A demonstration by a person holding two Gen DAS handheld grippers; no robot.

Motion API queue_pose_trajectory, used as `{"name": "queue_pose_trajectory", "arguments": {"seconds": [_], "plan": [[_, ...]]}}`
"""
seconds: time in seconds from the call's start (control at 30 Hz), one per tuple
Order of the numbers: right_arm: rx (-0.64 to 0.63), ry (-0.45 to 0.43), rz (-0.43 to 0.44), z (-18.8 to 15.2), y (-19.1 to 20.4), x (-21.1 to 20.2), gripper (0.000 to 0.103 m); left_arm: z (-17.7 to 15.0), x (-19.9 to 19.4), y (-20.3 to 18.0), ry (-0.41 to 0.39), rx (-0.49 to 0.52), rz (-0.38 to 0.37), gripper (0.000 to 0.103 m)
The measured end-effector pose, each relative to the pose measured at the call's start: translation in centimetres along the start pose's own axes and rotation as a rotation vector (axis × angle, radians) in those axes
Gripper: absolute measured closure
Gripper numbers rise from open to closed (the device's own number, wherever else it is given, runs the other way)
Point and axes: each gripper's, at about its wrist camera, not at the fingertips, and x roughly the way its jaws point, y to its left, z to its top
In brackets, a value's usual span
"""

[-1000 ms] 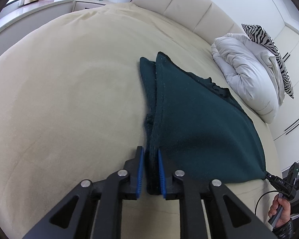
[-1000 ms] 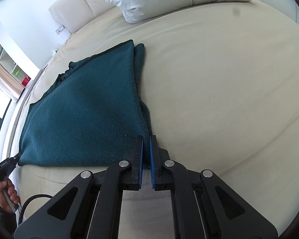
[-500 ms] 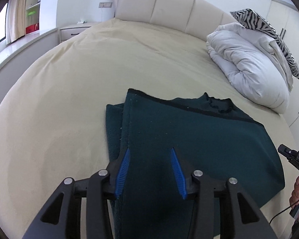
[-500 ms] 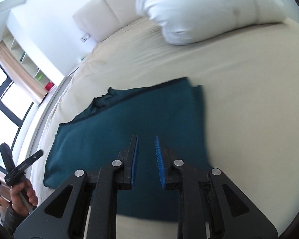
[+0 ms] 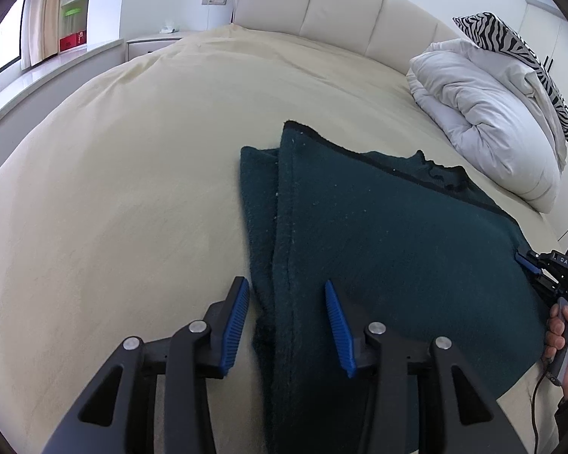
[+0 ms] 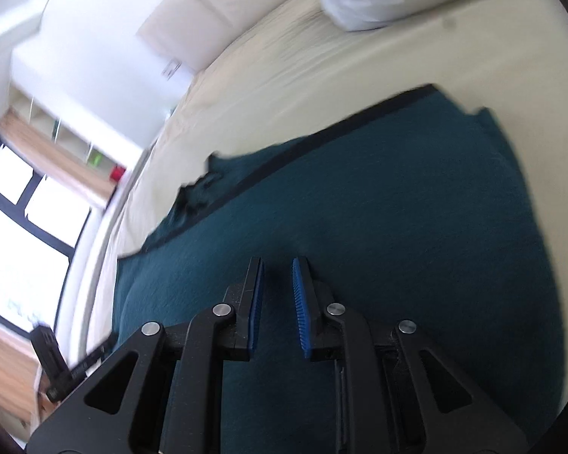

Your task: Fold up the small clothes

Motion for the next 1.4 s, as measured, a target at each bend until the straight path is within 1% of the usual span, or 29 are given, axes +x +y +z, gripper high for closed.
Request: {"name": "queue_pose_trajectory", "arguments": {"seconds": [0.03,0.07,0.1,0.13,0.17,0.2,0.23,0.27,0.3,0.33,0.37,0.43,0.47,0.5,0.57,0.6,0.63,0.67,0.73,0.87,0.97,1.03,1.07,1.17,1.23,1.27,1.33,1.37,1.4], "plan": [[0.03,-0.02,-0.007,0.2,-1.0,-0.6,0.093,0.1,-0.3,-0.1,0.0,0.001,0.009,0.057],[0.052,-0.05,-0.03,0.5,-2.0,-1.5,0.093,0.1,-0.8,-0.1,-0.006,0.0,0.023,0.058],[0.061,-0.079,-0.068,0.7,-2.5,-2.4,0.093,0.2,-1.5,-0.4,-0.022,0.001,0.042,0.061],[0.073,-0.104,-0.094,0.9,-2.9,-3.4,0.089,0.4,-2.6,-1.0,-0.062,0.017,0.063,0.062],[0.088,-0.129,-0.123,0.8,-3.1,-4.7,0.088,0.6,-3.5,-1.8,-0.1,0.041,0.068,0.062],[0.092,-0.144,-0.13,0.7,-3.0,-5.6,0.085,0.8,-4.1,-2.8,-0.123,0.063,0.06,0.062],[0.095,-0.151,-0.11,0.8,-2.8,-6.1,0.085,1.2,-4.3,-4.4,-0.13,0.096,0.04,0.061],[0.087,-0.14,-0.044,0.2,-1.8,-6.3,0.085,1.4,-4.0,-5.8,-0.123,0.125,0.021,0.061],[0.07,-0.118,0.003,-0.4,-0.7,-6.1,0.085,1.6,-3.5,-7.5,-0.112,0.152,-0.004,0.06],[0.044,-0.088,0.042,-1.1,0.7,-5.6,0.085,1.6,-2.8,-8.6,-0.098,0.169,-0.009,0.06],[-0.001,-0.036,0.1,-2.3,2.7,-4.4,0.085,1.5,-2.1,-9.6,-0.083,0.188,-0.005,0.06],[-0.04,0.041,0.173,-4.2,5.1,-2.4,0.085,1.0,-0.1,-10.7,-0.021,0.213,0.021,0.06],[-0.059,0.1,0.204,-5.4,6.2,-0.8,0.085,0.5,0.7,-10.5,0.007,0.206,0.038,0.06],[-0.068,0.139,0.21,-6.3,6.7,0.2,0.085,0.0,1.2,-9.9,0.024,0.188,0.04,0.057],[-0.08,0.199,0.18,-7.7,6.5,2.3,0.085,-0.8,0.9,-9.2,0.016,0.181,0.05,0.056],[-0.066,0.205,0.174,-8.2,6.1,2.8,0.088,-1.1,0.7,-9.0,0.02,0.189,0.068,0.057],[-0.041,0.195,0.194,-8.2,5.3,2.6,0.088,-1.4,0.6,-8.7,0.02,0.197,0.067,0.056],[-0.001,0.166,0.214,-7.9,4.1,2.2,0.088,-1.7,0.4,-8.4,0.017,0.202,0.066,0.056],[0.05,0.113,0.197,-7.4,2.2,0.8,0.088,-2.1,0.0,-8.2,0.019,0.203,0.067,0.056],[0.144,0.0,0.13,-5.8,-2.5,-3.6,0.088,-2.6,-0.4,-8.1,0.022,0.2,0.078,0.056],[0.19,-0.073,0.074,-4.9,-5.3,-6.4,0.088,-3.0,-0.5,-8.1,0.026,0.201,0.081,0.056],[0.212,-0.11,0.049,-4.8,-6.5,-7.9,0.087,-3.2,-0.7,-7.9,0.03,0.198,0.079,0.056],[0.226,-0.134,0.013,-4.7,-7.2,-8.9,0.087,-3.3,-0.8,-7.8,0.033,0.195,0.077,0.056],[0.275,-0.178,-0.004,-4.9,-9.1,-10.9,0.087,-3.5,-1.0,-7.5,0.038,0.185,0.069,0.056],[0.284,-0.202,-0.05,-4.9,-9.7,-12.1,0.086,-3.6,-1.1,-7.3,0.04,0.179,0.065,0.056],[0.292,-0.215,-0.047,-4.9,-10.1,-12.7,0.086,-3.6,-1.2,-7.2,0.041,0.176,0.062,0.056],[0.303,-0.23,-0.053,-5.0,-11.2,-14.6,0.081,-3.7,-1.3,-7.0,0.043,0.17,0.06,0.056],[0.298,-0.239,-0.061,-4.9,-11.0,-14.9,0.079,-3.7,-1.3,-7.1,0.043,0.17,0.061,0.056],[0.288,-0.246,-0.067,-4.9,-10.6,-15.0,0.073,-3.8,-1.3,-7.1,0.043,0.169,0.062,0.056]]}}
